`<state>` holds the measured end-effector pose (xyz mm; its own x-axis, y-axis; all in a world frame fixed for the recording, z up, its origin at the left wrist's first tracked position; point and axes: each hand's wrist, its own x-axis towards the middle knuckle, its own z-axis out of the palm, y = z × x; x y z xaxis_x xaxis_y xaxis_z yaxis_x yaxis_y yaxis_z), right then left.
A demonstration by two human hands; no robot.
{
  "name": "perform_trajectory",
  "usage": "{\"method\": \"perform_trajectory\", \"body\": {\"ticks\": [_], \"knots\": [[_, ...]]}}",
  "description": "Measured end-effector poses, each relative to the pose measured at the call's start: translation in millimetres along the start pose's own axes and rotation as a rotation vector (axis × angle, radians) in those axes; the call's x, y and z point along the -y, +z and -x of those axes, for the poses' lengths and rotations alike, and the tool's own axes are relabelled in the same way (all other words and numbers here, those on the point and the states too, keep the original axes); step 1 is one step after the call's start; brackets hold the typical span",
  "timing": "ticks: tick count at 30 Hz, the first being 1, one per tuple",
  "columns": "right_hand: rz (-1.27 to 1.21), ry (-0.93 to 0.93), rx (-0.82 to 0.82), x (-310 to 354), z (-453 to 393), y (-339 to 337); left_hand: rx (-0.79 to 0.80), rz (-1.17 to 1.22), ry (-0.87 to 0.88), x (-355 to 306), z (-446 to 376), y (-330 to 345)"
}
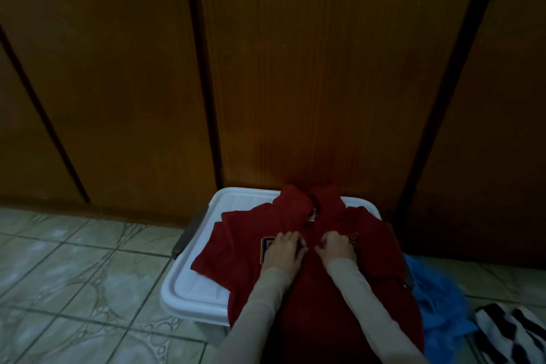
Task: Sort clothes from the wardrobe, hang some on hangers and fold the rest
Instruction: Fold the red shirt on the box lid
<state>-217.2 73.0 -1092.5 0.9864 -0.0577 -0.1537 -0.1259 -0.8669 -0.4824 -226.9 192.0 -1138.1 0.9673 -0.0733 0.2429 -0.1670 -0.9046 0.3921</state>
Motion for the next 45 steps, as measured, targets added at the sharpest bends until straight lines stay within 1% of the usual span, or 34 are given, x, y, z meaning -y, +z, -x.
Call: {"method": "perform_trajectory", "body": {"ticks": [2, 5, 9, 11, 19, 24, 28, 34, 40, 45], "knots": [[-0.078, 0.026, -0.015, -7.5, -8.2, 1.2, 0.05, 0.065, -0.079, 0.6, -4.6, -0.5], [-0.165, 0.044, 0.003, -5.9, -10.2, 3.1, 0.123, 0.143, -0.182, -2.8, -9.6, -2.8], [-0.267, 0.047, -0.027, -7.9, -17.9, 5.4, 0.128, 0.287, -0.275, -2.3, -8.7, -4.4], [-0.298, 0.045, -0.017, -7.8, -18.6, 4.2, 0.124, 0.368, -0.298, -0.7, -7.5, -4.5], [-0.39, -0.037, -0.025, -4.8, -15.1, 2.6, 0.033, 0.531, -0.331, -2.0, -5.1, -6.7], [-0.37, -0.06, -0.035, -2.3, -14.9, 6.7, 0.001, 0.59, -0.327, -1.1, -5.1, -7.3], [-0.348, -0.076, -0.019, -2.7, -14.1, 9.7, -0.016, 0.603, -0.342, -1.6, -4.5, -8.2], [-0.408, -0.066, -0.001, -7.4, -14.4, 11.2, -0.042, 0.579, -0.358, -3.9, -4.1, -10.9], [-0.424, -0.069, 0.028, -9.3, -10.9, 6.1, -0.057, 0.65, -0.356, -2.8, -2.8, -10.9], [-0.458, -0.074, 0.034, -9.8, -10.6, 4.1, -0.067, 0.665, -0.344, -2.1, -2.5, -10.8]]}}
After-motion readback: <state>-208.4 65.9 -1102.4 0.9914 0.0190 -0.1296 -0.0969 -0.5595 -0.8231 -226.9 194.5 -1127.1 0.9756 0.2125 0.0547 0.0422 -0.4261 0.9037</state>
